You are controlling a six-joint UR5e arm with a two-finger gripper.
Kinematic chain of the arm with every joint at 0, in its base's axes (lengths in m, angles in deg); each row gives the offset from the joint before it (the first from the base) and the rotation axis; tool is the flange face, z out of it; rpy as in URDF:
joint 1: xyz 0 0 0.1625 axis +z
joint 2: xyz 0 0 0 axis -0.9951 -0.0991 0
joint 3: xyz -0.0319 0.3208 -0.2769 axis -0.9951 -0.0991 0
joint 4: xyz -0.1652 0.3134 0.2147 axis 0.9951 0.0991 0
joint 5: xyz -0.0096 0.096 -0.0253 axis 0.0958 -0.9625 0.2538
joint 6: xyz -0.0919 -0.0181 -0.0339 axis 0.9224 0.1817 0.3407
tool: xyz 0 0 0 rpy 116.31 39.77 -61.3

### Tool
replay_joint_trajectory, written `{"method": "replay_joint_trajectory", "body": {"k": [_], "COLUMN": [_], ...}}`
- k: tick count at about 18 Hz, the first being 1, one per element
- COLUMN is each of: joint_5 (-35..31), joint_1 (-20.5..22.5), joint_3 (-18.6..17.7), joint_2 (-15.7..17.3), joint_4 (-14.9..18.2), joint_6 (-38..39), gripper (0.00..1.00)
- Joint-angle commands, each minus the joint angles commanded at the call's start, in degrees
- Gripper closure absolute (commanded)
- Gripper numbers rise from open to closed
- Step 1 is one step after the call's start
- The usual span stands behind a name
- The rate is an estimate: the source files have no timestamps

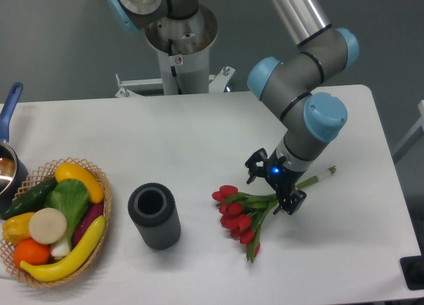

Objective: Pick up the flowers from the table
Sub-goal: 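Lower the open gripper onto the tulip stems near the blooms, then close the gripper around the bundled tulip stems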

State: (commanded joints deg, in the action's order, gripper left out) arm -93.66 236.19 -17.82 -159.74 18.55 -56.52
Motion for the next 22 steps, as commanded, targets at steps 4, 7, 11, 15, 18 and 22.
{"method": "replay_joint_trajectory", "body": {"k": [4, 7, 11, 15, 18, 22], "joint_5": [0.0, -0.2, -3.4, -3.3, -3.3, -3.3], "joint_1": [0.0, 0.0, 0.0, 0.0, -0.3, -0.5], "joint_3": [0.0, -0.5, -0.8, -2.2, -3.1, -4.3], "joint_2": [-1.1, -1.2, -1.2, -1.2, -1.7, -2.3], "joint_4": [-0.4, -1.2, -1.3, -1.8, -2.9, -5.3], "joint_6": [-0.3, -1.1, -2.1, -3.0, -2.5, -2.1], "gripper": [0.00, 0.00, 0.00, 0.00, 0.00, 0.00]}}
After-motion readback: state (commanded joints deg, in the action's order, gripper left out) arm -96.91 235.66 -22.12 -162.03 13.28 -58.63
